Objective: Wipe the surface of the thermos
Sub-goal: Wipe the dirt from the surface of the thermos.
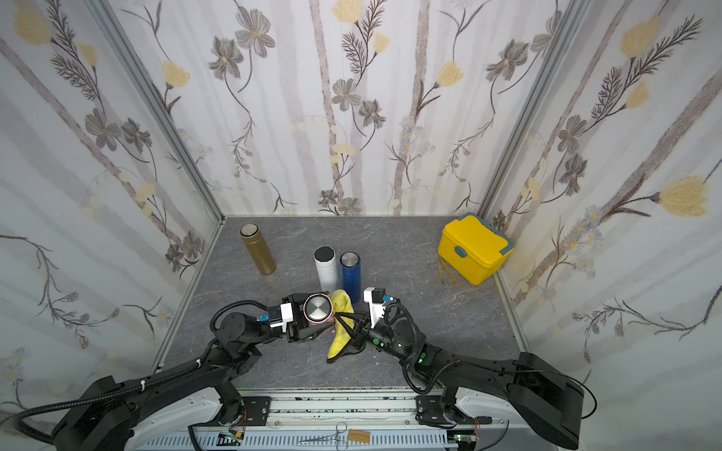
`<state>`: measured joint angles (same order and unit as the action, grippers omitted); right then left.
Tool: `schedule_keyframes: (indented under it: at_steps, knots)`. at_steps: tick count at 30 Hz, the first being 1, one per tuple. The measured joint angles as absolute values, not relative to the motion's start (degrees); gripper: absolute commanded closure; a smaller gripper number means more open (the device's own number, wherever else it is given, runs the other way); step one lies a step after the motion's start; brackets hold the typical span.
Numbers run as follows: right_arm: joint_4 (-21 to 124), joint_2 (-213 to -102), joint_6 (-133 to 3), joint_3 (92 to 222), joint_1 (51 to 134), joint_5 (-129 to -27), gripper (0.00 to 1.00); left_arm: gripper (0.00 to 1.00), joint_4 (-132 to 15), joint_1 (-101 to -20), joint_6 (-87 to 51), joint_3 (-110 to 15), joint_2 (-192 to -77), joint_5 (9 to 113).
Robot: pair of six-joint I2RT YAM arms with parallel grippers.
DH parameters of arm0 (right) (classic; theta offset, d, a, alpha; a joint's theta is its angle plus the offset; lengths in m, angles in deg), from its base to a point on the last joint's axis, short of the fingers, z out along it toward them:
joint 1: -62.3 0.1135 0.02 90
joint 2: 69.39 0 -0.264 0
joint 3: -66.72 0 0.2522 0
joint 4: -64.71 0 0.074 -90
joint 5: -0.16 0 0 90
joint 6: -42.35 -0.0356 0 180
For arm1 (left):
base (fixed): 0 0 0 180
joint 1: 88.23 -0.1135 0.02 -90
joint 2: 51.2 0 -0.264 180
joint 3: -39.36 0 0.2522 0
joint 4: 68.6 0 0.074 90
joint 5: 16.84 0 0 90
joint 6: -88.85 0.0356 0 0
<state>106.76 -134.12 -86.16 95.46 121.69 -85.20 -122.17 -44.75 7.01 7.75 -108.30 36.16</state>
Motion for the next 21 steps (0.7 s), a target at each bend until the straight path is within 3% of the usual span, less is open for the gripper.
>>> schedule_keyframes:
  at_steps: [10,21]
  knots:
    - [104.7,-125.6,-83.9,103.7,121.5,-82.8,1.0,1.0,-123.7,-45.9,8.0,7.8,-108.0,28.8]
    - [111.8,-133.0,-86.6,93.7,121.4,-81.1,1.0,1.0,-124.1,-46.6,9.5,7.8,-110.2,21.8]
